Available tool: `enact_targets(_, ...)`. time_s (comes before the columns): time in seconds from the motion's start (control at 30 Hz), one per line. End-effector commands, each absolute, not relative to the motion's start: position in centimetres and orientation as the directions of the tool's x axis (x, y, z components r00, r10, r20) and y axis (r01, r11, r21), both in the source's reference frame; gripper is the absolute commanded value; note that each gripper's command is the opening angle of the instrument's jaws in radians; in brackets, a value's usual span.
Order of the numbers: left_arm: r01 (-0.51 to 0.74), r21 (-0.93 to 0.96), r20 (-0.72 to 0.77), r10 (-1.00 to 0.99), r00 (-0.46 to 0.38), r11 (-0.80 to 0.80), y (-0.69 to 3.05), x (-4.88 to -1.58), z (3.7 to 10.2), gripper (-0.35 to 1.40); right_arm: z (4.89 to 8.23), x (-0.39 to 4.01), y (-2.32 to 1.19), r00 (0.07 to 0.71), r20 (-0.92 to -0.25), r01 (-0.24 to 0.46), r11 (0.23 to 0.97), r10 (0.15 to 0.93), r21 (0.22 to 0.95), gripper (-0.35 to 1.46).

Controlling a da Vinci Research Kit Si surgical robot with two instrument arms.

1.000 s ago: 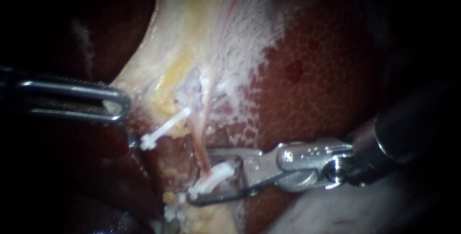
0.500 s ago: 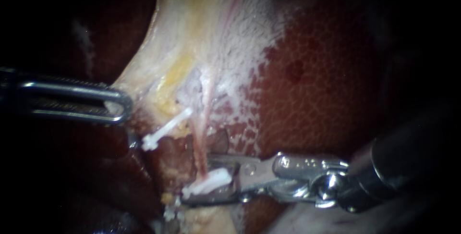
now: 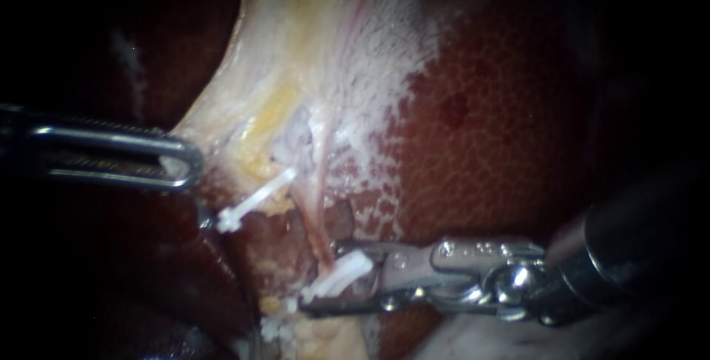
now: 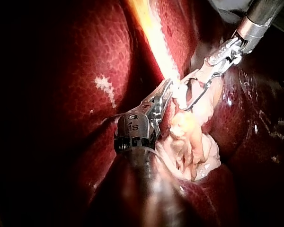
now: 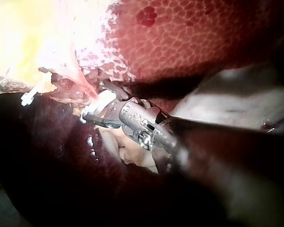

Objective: Going back second clip right tube

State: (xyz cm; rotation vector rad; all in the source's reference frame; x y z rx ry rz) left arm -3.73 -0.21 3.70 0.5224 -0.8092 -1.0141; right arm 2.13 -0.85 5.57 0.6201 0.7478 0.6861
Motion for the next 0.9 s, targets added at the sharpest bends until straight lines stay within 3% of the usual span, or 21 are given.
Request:
enact_targets(0.03, 0.535, 0.716, 0.346, -0.893, 0.287, 0.449, -0.21, -3.73, 3.70, -0.35, 5.57, 2.13, -0.85, 0.540, -0.393, -0.330, 0.617, 0.744, 0.715, 0.60)
enact_targets(0.23, 0.535, 0.716, 0.346, -0.893, 0.287, 0.449, -0.21, -3.71, 3.69, -0.35, 5.59, 2.07, -0.82, 0.522, -0.403, -0.320, 0.610, 0.752, 0.725, 0.60)
enact_targets(0.6, 0.534, 0.716, 0.346, -0.893, 0.288, 0.449, -0.21, -3.70, 3.70, -0.35, 5.79, 1.85, -0.63, 0.538, -0.565, -0.136, 0.726, 0.625, 0.674, 0.59)
enact_targets(0.9, 0.534, 0.716, 0.346, -0.893, 0.288, 0.450, -0.21, -3.70, 3.70, -0.35, 5.79, 1.83, -0.63, 0.521, -0.593, -0.065, 0.721, 0.614, 0.690, 0.58)
